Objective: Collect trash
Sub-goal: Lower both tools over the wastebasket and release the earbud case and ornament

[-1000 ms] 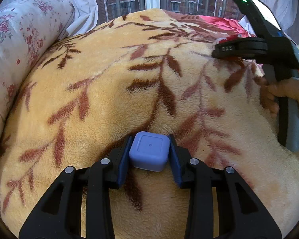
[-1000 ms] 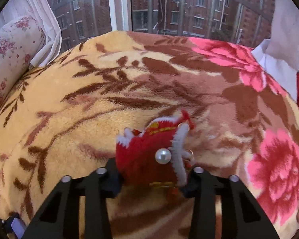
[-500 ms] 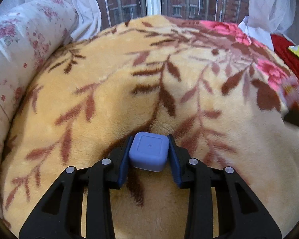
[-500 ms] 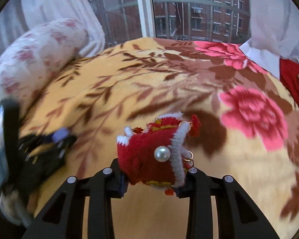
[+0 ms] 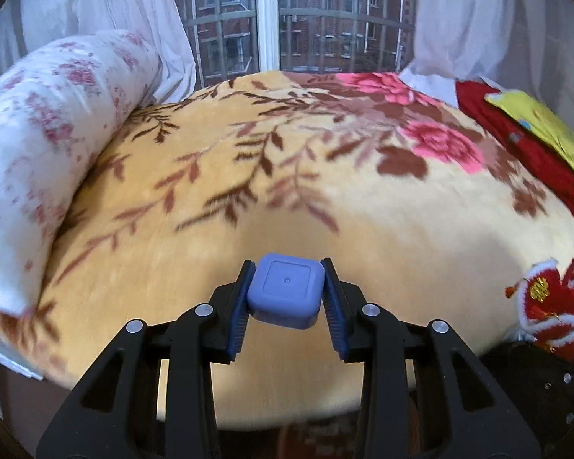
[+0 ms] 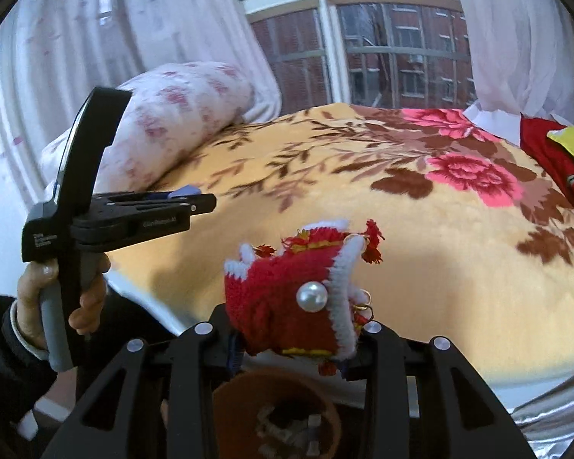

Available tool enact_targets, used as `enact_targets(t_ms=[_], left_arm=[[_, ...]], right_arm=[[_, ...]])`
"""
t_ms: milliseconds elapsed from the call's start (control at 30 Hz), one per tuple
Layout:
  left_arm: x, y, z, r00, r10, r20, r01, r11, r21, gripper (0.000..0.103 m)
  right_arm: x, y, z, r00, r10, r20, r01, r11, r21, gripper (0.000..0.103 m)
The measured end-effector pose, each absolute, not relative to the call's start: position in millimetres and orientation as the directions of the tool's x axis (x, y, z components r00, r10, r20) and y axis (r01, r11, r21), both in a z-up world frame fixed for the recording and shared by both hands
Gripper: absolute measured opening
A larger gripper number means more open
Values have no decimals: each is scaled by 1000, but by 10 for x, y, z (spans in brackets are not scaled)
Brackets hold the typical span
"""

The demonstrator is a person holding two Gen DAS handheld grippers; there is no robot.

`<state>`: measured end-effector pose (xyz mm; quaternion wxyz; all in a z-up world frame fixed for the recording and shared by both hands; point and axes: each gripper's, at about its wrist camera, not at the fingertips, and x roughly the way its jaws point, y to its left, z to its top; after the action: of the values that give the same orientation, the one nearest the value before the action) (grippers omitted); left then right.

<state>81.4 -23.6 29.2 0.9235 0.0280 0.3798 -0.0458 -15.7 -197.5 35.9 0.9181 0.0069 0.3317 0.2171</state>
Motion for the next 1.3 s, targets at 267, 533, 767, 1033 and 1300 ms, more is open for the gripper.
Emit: enact_targets(t_ms=[267, 533, 767, 1033, 1300], left_arm=[[-15, -274, -188, 652, -72, -755, 108, 994, -1, 34], [-169, -346, -1000, 477, -94, -874, 135, 990, -33, 34], [-20, -332, -1303, 366, -103, -925, 128, 990, -60, 34], [8, -308, -1483, 300, -101, -949, 102, 992, -74, 66], [-11, -309, -1461, 311, -96, -946, 98, 993, -69, 67]], right_arm=[[-734, -1842, -87, 585, 425, -691, -424, 886, 187, 37], [-829, -1761, -558, 444, 415, -794, -403, 884, 236, 37], [-677, -1690, -854, 332, 383, -862, -384, 890, 248, 47], [-607, -1751, -960, 307, 363, -880, -344, 904, 253, 64], [-671, -1890, -885, 339, 364, -868, -312, 913, 262, 68]])
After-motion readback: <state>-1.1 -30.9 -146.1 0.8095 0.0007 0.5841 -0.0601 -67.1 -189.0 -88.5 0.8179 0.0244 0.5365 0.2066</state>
